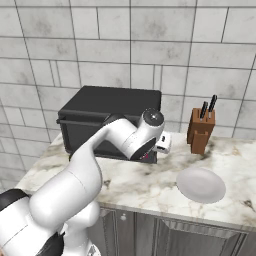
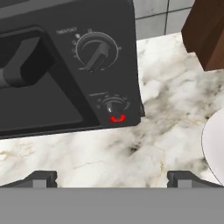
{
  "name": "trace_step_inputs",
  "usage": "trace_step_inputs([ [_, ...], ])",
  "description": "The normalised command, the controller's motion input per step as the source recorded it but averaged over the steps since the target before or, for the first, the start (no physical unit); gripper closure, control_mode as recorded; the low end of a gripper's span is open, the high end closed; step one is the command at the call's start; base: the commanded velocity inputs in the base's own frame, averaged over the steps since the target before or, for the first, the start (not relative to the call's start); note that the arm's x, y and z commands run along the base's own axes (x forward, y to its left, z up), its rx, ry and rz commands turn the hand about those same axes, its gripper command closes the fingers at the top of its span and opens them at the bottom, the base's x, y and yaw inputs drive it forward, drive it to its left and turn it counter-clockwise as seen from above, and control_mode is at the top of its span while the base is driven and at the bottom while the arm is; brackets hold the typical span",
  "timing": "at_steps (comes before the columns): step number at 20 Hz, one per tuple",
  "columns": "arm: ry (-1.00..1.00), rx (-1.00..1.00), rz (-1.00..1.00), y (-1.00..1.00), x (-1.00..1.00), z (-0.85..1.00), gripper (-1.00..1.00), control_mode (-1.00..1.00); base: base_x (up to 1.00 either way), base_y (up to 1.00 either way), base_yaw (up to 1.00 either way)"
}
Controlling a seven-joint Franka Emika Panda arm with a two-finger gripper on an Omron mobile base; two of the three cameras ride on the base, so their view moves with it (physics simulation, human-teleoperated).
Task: Pull the toaster oven rack outwards. Pick up the baguette from the plate and place it on the toaster oven rack. Close the toaster oven door fully and set the temperature to the lowest setting.
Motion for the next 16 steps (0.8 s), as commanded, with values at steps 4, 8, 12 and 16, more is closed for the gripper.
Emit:
trace_step_inputs([
  [4,-0.02,0.0,0.0,0.01,0.0,-0.22,-1.0,-1.0,0.0,0.0,0.0],
  [8,-0.07,0.0,0.0,0.0,0.0,-0.03,-1.0,-1.0,0.0,0.0,0.0],
  [12,-0.01,0.0,0.0,0.0,0.0,0.0,-1.0,-1.0,0.0,0.0,0.0],
  [16,0.0,0.01,0.0,0.0,0.05,0.0,-1.0,-1.0,0.0,0.0,0.0],
])
